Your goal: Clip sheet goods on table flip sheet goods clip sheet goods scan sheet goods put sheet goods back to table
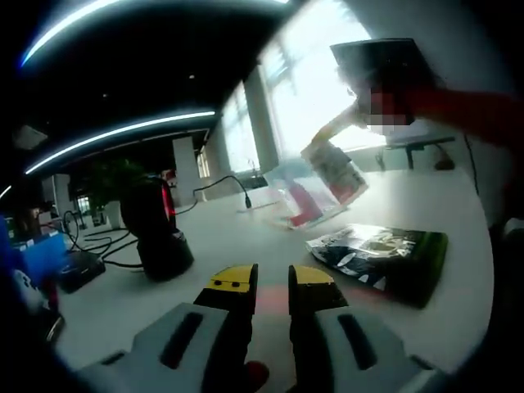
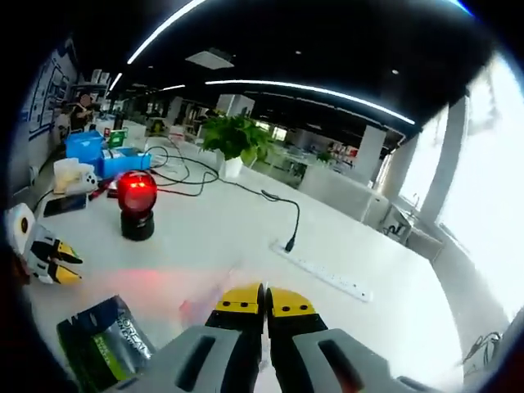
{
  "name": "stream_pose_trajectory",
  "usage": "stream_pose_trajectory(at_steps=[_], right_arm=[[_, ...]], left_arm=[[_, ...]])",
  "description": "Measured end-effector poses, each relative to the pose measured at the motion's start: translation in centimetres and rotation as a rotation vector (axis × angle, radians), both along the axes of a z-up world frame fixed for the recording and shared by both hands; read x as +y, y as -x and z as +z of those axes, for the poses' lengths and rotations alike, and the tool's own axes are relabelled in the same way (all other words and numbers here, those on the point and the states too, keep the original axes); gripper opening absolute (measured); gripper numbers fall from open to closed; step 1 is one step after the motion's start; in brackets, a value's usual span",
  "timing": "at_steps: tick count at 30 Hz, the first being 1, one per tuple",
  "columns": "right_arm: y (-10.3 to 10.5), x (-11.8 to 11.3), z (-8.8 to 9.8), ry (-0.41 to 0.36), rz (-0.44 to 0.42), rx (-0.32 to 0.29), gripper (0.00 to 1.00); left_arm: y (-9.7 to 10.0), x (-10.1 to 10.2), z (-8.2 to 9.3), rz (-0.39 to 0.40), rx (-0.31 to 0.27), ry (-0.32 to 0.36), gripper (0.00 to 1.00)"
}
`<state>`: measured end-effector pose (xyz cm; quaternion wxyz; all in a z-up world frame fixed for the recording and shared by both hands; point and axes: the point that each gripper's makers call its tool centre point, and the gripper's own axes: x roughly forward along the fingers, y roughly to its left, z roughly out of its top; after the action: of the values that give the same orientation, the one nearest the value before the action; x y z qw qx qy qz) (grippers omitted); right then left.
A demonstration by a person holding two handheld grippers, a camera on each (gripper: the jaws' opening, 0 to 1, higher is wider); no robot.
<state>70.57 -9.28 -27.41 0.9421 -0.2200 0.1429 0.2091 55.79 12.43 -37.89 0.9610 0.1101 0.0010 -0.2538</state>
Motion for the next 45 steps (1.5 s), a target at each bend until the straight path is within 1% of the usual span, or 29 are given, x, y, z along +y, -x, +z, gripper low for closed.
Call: stream_pose_trajectory(at_steps=[4, 7, 10, 14, 19, 21, 29, 31, 32, 33, 34, 40, 43, 45], right_arm=[[-1.3, 0.4, -0.6, 0.088, 0.009, -0.012, 0.00], [-2.0, 1.0, -1.2, 0.113, 0.016, -0.017, 0.00], [-2.7, 1.1, -2.0, 0.165, 0.011, -0.013, 0.00], [-3.6, 1.3, -2.8, 0.187, 0.021, -0.012, 0.00], [-4.7, 1.0, -3.0, 0.179, -0.006, -0.002, 0.00], [-5.0, 1.1, -3.2, 0.183, 0.000, -0.001, 0.00], [-7.0, 0.8, -4.4, 0.251, -0.009, 0.013, 0.00], [-7.3, 0.9, -4.9, 0.270, 0.003, 0.013, 0.00], [-7.6, 0.7, -4.9, 0.304, 0.000, 0.000, 0.00], [-7.7, 0.5, -5.1, 0.361, 0.004, -0.009, 0.00], [-7.7, 0.5, -5.5, 0.378, 0.007, -0.005, 0.00], [-8.4, 0.2, -6.0, 0.398, 0.007, -0.010, 0.00], [-8.9, -0.2, -6.3, 0.406, -0.007, -0.008, 0.01], [-9.0, -0.2, -6.6, 0.435, -0.006, -0.014, 0.01]], left_arm=[[0.0, 0.0, 0.0, -0.001, 0.001, 0.002, 0.08], [0.1, 0.0, 0.1, -0.002, 0.001, 0.006, 0.08], [0.1, 0.0, 0.1, -0.004, 0.002, 0.010, 0.08], [0.3, 0.0, 0.1, -0.006, 0.003, 0.012, 0.08], [0.3, 0.1, 0.1, -0.008, 0.004, 0.014, 0.08], [0.3, 0.2, 0.1, -0.008, 0.004, 0.014, 0.08], [0.2, 0.5, 0.1, 0.002, 0.003, 0.016, 0.08], [0.2, 0.5, 0.1, 0.004, 0.006, 0.019, 0.08], [0.2, 0.5, 0.1, 0.004, 0.007, 0.020, 0.08], [0.2, 0.5, 0.1, 0.003, 0.006, 0.017, 0.08], [0.2, 0.4, 0.0, 0.001, 0.006, 0.013, 0.08], [0.2, 0.4, 0.0, -0.001, 0.007, 0.013, 0.08], [0.2, 0.3, 0.0, -0.002, 0.007, 0.010, 0.08], [0.2, 0.3, 0.0, -0.002, 0.007, 0.009, 0.08]])
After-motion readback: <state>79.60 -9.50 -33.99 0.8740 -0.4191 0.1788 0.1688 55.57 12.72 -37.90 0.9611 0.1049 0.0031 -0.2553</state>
